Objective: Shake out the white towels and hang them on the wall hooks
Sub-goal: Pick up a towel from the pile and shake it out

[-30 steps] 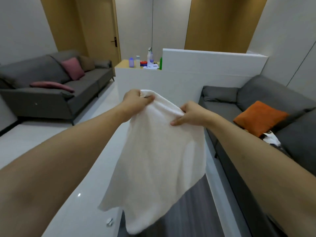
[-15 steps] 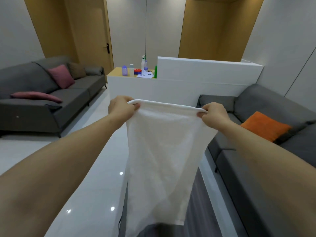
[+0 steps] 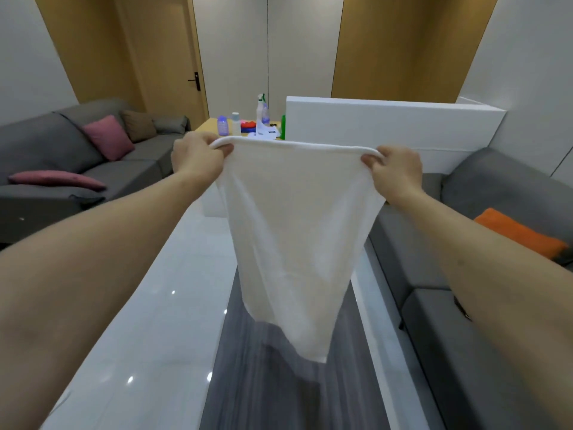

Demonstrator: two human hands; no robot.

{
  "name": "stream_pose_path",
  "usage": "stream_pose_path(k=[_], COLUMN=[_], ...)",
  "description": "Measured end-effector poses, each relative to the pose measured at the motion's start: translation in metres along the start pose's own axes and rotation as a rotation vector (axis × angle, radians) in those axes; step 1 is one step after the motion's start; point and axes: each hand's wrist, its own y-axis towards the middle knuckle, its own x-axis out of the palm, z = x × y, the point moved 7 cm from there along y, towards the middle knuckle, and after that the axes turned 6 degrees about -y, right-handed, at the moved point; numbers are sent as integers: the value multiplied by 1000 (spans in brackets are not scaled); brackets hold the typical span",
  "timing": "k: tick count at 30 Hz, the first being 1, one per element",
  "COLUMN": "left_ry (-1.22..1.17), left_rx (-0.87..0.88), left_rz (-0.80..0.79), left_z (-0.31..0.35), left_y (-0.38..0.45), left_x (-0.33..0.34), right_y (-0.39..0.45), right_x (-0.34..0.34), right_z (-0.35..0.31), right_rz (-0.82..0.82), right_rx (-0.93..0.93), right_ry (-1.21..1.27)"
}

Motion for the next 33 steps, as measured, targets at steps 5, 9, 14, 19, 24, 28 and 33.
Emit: stream_pose_path(k=[5, 9, 14, 19, 24, 28, 33], left_ry=[-44, -64, -12, 53, 175, 301, 475], left_rx=[-2, -27, -150, -296, -452, -523, -536], left_rz=[-39, -98, -195, -333, -601, -792, -1030], left_z=[-18, -44, -109, -183, -258, -307, -344], left_y=[-27, -73, -171, -302, -440, -527, -582], left_x=[-2, -17, -45, -64, -76, -74, -58], right_y=[-25, -81, -187, -331, -482, -580, -635], right_x=[5, 8, 24, 44, 69, 88, 102], right_z=[13, 21, 29, 50, 88, 123, 155], right_rz=[-25, -39, -155, -338, -563, -725, -880], right_rx=[-51, -51, 26, 140, 248, 347, 393], right_ry=[-15, 37, 42, 29, -14, -45, -121])
